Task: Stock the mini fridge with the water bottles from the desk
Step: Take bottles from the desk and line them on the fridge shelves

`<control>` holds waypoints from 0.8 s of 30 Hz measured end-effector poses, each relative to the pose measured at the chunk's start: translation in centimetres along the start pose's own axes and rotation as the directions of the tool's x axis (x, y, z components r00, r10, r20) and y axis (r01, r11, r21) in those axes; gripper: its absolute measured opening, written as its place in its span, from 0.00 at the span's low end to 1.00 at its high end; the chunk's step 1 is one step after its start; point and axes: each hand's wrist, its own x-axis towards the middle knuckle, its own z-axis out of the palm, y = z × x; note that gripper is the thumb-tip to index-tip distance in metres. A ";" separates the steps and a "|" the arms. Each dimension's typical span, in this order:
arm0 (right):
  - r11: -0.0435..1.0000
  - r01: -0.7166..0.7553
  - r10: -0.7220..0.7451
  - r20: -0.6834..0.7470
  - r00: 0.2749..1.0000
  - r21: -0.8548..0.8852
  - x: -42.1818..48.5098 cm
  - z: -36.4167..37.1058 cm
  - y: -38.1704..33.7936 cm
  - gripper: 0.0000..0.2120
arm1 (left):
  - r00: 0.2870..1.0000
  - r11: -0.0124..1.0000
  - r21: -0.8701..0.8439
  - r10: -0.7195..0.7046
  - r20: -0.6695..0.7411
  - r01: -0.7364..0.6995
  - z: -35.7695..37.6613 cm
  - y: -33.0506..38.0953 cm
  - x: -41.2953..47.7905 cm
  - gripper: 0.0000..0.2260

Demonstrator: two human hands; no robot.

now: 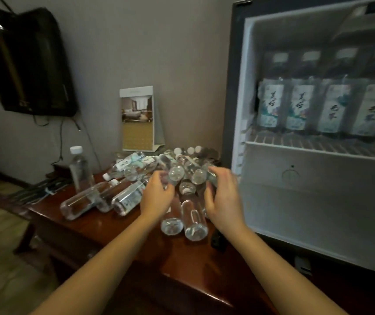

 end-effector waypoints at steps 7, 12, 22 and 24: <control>0.856 -0.435 0.517 0.476 0.711 -0.280 -2.4 6.4 1.0 0.24 | 0.840 0.903 0.001 -0.401 0.366 0.430 2.3 -4.5 -0.3 0.33; 0.807 -0.487 0.586 0.556 0.589 -0.335 -2.8 7.0 1.4 0.31 | 0.766 0.789 -0.180 -0.470 0.439 0.588 2.8 -5.4 -0.8 0.31; 0.737 -0.508 0.661 0.632 0.405 -0.446 -3.9 4.8 -0.4 0.46 | 0.785 0.787 -0.193 -0.491 0.379 0.586 1.5 -5.8 -1.9 0.34; 0.733 -0.532 0.661 0.626 0.414 -0.424 -4.6 4.1 -0.9 0.45 | 0.788 0.787 -0.198 -0.491 0.372 0.584 1.2 -5.6 -2.3 0.31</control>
